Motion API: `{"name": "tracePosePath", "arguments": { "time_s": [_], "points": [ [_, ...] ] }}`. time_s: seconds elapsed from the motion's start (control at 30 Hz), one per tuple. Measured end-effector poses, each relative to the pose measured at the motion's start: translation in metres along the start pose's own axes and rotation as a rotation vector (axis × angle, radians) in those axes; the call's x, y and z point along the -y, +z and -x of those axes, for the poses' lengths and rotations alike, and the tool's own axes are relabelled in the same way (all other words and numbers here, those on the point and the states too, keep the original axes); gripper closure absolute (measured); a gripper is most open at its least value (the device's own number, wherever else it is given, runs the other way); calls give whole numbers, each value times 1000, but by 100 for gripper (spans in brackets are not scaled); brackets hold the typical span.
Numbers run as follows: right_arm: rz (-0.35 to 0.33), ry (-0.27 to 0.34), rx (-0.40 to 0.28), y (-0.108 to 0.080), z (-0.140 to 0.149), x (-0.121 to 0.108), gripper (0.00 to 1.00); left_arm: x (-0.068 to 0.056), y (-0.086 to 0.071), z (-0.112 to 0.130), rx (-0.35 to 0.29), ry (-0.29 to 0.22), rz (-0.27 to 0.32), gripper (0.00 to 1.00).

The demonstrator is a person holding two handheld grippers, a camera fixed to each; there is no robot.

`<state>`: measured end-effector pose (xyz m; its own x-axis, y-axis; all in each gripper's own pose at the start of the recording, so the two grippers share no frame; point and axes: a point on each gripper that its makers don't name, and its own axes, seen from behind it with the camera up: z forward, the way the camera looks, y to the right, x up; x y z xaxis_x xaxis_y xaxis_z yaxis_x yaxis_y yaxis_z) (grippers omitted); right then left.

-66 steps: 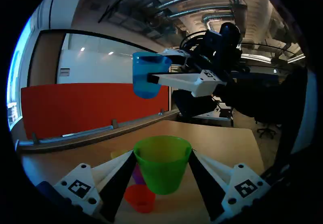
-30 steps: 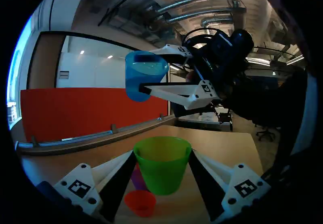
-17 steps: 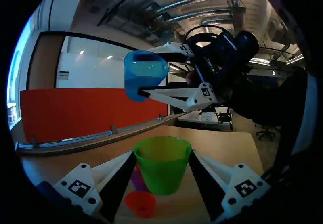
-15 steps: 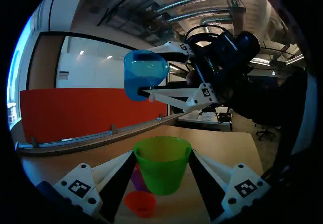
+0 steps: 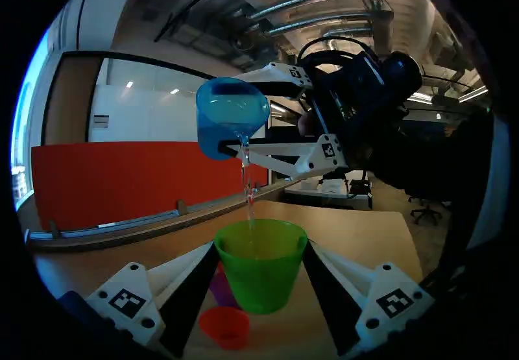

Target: Pour water

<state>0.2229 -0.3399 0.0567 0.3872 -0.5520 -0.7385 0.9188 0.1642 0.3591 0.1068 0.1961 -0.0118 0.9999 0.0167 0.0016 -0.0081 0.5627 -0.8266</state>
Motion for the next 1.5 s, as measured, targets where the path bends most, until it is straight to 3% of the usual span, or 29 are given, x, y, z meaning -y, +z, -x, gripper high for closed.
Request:
{"name": "tracePosePath", "arguments": {
  "time_s": [1.5],
  "points": [
    [30,-136,3,1,-15,-8,10,1,-2,-2,-4,2,0,13]
  ]
}}
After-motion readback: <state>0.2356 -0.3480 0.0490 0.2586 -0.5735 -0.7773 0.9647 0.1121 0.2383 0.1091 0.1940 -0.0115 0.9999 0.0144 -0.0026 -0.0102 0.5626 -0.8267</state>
